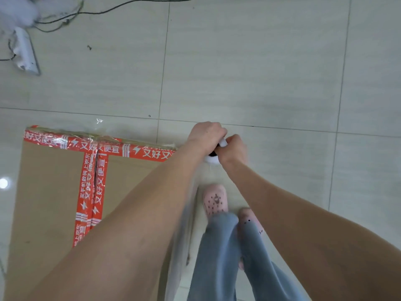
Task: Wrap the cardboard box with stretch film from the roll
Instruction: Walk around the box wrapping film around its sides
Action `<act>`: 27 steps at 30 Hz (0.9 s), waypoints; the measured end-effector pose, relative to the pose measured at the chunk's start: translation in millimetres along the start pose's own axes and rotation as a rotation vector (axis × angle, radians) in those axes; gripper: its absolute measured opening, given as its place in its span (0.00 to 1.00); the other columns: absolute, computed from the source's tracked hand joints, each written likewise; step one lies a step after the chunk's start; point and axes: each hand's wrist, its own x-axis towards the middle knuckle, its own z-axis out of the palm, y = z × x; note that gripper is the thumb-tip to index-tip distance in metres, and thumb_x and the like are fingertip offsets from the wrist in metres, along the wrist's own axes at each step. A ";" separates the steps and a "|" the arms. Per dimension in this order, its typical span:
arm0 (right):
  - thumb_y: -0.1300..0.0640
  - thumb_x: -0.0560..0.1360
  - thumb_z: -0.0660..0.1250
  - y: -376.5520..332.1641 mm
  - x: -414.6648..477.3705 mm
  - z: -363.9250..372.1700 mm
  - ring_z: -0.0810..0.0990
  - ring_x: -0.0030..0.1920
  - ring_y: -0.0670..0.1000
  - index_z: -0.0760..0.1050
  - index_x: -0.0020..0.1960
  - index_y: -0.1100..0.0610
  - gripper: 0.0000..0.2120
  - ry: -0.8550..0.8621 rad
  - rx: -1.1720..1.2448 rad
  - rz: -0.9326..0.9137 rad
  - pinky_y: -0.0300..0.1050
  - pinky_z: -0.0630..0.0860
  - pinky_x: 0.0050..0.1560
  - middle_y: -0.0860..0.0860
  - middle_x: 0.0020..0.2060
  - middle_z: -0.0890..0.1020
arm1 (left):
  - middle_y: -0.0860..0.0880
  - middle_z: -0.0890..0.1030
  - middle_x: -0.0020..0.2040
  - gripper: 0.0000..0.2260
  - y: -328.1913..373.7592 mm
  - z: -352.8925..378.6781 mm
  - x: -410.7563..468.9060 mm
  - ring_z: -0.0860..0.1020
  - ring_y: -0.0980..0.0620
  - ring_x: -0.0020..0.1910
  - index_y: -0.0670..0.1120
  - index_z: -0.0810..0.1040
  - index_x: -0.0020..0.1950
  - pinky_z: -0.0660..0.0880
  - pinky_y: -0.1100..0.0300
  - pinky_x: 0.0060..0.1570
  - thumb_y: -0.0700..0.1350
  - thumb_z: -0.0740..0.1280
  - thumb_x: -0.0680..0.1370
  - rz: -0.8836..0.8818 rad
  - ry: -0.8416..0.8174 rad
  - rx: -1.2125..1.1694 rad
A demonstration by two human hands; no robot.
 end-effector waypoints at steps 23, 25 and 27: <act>0.56 0.69 0.66 -90.7 47.3 28.1 0.75 0.38 0.55 0.73 0.44 0.56 0.06 -0.020 -0.219 -0.081 0.42 0.67 0.35 0.49 0.32 0.74 | 0.48 0.80 0.50 0.13 -91.8 -32.4 37.2 0.77 0.46 0.45 0.48 0.80 0.54 0.70 0.59 0.39 0.39 0.63 0.72 -0.323 -0.035 -0.322; 0.56 0.68 0.66 -94.7 46.5 24.4 0.76 0.39 0.55 0.75 0.46 0.54 0.06 0.007 -0.270 -0.103 0.41 0.65 0.33 0.50 0.35 0.76 | 0.47 0.79 0.48 0.10 -93.8 -35.2 39.2 0.76 0.47 0.42 0.46 0.80 0.52 0.69 0.59 0.37 0.40 0.63 0.72 -0.310 -0.027 -0.267; 0.57 0.69 0.65 -104.4 45.2 20.8 0.75 0.39 0.54 0.76 0.48 0.51 0.08 0.024 -0.301 -0.118 0.41 0.65 0.33 0.49 0.37 0.76 | 0.48 0.77 0.46 0.09 -98.8 -39.4 39.3 0.75 0.47 0.42 0.46 0.78 0.51 0.69 0.58 0.36 0.42 0.65 0.73 -0.331 -0.022 -0.260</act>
